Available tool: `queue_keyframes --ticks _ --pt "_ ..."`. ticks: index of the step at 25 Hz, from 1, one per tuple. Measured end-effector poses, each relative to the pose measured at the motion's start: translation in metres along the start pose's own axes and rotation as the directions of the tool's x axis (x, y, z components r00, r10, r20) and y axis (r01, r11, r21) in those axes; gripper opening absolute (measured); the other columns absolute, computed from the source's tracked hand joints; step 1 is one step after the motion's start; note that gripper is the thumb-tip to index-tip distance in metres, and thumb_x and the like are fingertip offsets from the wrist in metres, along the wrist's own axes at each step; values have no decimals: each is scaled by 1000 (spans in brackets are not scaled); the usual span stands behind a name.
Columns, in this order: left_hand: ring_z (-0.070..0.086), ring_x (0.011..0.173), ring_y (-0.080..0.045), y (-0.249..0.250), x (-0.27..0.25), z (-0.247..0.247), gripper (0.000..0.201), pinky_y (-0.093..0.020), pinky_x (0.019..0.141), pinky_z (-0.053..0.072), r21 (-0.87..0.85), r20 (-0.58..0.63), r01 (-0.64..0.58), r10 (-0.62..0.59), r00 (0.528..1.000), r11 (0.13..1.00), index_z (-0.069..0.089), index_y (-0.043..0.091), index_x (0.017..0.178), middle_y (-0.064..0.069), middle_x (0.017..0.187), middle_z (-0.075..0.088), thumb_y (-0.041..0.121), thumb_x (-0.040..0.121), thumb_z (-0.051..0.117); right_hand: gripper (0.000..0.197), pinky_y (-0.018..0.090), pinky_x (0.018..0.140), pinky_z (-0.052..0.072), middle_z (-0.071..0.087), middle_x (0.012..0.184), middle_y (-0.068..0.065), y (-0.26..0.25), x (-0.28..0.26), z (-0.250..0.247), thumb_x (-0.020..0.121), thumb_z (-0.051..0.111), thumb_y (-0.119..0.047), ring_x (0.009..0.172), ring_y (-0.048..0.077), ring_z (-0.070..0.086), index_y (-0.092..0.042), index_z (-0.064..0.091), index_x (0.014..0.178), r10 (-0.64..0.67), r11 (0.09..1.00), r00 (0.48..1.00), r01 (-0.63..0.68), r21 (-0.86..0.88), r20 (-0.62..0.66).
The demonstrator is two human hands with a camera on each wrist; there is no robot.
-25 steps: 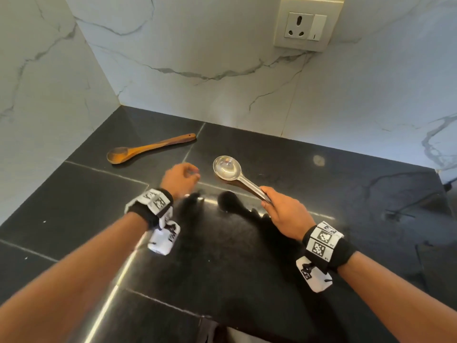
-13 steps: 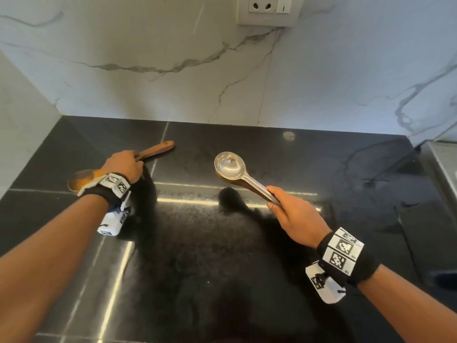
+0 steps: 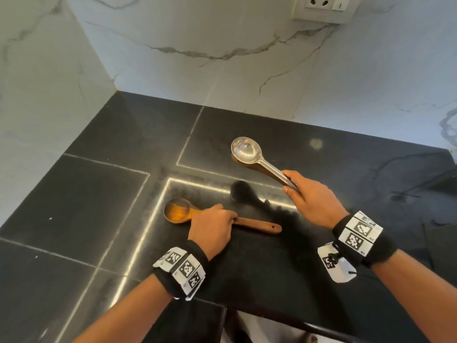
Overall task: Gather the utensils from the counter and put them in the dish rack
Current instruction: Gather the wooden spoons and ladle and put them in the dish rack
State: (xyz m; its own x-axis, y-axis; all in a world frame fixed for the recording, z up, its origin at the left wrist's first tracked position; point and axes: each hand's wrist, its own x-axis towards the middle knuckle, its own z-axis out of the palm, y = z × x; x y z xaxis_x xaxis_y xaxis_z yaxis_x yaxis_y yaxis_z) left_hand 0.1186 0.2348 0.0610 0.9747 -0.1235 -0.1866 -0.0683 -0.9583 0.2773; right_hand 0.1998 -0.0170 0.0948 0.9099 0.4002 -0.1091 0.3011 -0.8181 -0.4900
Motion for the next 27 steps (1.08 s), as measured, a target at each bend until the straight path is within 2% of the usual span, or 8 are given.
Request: queue_keyframes --ticks 7,11,14,16,18,20,23,27 --pt "60 81 -19 -47 -44 -5 31 -38 71 51 -161 -54 286 -298 953 945 62 29 90 7 84 55 58 88 52 34 42 79 54 67 99 -4 -15 -29 13 102 42 -40 83 18 64 -38 38 135 -34 999 997 36 -24 72" --pt "55 75 -22 -52 -54 -7 44 -36 65 42 -220 -47 496 -517 854 840 40 21 102 2 85 60 55 86 61 34 39 78 54 65 95 -7 -26 -38 19 102 43 -39 81 14 62 -36 41 135 -53 999 996 52 14 78" --pt "66 90 -34 -50 -46 2 55 -41 77 51 -376 20 523 -557 830 765 33 20 120 -11 96 69 42 83 68 31 44 79 55 65 93 -8 -31 -45 27 101 43 -40 80 14 62 -37 42 132 -66 996 995 61 62 74" --pt "69 88 -38 -45 -41 9 68 -47 82 56 -520 109 536 -570 814 666 27 28 119 -14 95 70 40 70 72 31 45 78 55 66 91 -7 -36 -50 31 101 45 -39 78 13 63 -35 45 131 -66 991 995 58 119 69" --pt "70 84 -36 -30 -40 16 75 -51 74 60 -692 204 516 -549 811 505 29 32 119 -10 86 66 36 60 74 31 45 77 55 66 89 -6 -39 -57 33 101 46 -38 77 13 63 -33 47 132 -68 983 996 58 177 53" --pt "68 84 -27 1 -43 18 77 -41 65 61 -787 285 482 -466 838 385 35 22 134 -7 85 59 19 70 79 31 45 74 56 65 85 -7 -39 -64 32 101 46 -38 74 12 62 -33 48 131 -58 975 998 50 215 29" --pt "63 73 -17 56 -46 18 44 -33 63 59 -819 347 449 -313 884 358 56 2 126 -7 80 56 4 85 70 25 40 68 55 62 79 -7 -32 -78 24 101 46 -38 70 11 61 -34 50 126 -17 968 1000 23 249 -25" --pt "64 77 -19 121 -46 26 27 -49 85 58 -897 321 375 -239 917 233 63 7 112 -4 80 61 5 86 70 21 32 61 53 61 77 -2 -2 -112 0 102 47 -34 66 13 61 -33 51 123 63 939 997 -42 341 -51"
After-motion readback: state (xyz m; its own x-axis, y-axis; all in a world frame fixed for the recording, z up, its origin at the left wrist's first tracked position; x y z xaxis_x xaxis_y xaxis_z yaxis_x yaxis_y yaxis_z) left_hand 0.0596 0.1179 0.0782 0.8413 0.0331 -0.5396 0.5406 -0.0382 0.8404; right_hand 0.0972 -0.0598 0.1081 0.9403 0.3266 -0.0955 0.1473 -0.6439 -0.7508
